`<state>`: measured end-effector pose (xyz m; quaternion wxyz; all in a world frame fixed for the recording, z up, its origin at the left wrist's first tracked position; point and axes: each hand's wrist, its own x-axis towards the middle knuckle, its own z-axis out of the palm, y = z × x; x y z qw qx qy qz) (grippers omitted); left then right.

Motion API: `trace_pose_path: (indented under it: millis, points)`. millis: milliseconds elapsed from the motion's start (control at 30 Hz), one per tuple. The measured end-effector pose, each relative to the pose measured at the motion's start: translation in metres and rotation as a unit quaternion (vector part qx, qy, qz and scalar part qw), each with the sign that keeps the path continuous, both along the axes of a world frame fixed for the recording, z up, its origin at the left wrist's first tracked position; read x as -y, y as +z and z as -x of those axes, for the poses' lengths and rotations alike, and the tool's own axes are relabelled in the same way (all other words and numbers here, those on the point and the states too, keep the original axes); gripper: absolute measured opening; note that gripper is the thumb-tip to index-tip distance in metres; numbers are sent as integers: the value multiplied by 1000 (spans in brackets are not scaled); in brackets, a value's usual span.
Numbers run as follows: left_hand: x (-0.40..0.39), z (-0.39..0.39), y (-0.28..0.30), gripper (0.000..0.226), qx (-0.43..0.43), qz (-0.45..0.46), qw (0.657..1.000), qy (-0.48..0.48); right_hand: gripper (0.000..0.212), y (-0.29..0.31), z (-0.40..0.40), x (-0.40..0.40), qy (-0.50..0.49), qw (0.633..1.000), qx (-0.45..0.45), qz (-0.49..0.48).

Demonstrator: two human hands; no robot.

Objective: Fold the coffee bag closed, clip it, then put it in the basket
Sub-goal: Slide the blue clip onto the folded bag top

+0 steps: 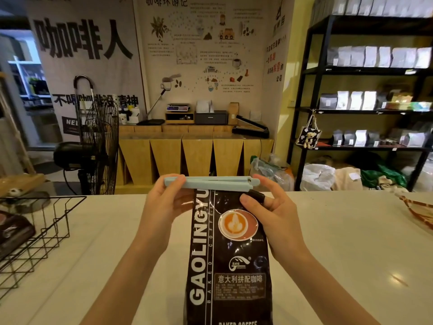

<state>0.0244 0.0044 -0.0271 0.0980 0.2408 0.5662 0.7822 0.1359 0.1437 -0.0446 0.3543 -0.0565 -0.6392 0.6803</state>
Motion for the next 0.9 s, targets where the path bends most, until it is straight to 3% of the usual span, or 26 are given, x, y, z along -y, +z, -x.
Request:
trace_pose_path:
  millis: [100, 233, 400, 567, 900]
  points:
    - [3, 6, -1, 10, 3, 13, 1000, 11, 55, 2, -1, 3, -2, 1000, -6, -6]
    - [7, 12, 0, 11, 21, -4, 999, 24, 59, 5, -4, 7, -4, 1000, -14, -6]
    - [15, 14, 7, 11, -8, 41, 999, 21, 53, 5, -5, 9, -7, 1000, -17, -15]
    - [27, 18, 17, 8, -19, 31, 997, 68, 44, 5, -6, 8, -19, 999, -20, -29]
    - [27, 14, 18, 25, 2, -27, 999, -17, 21, 0, -2, 3, -36, 999, -11, -11]
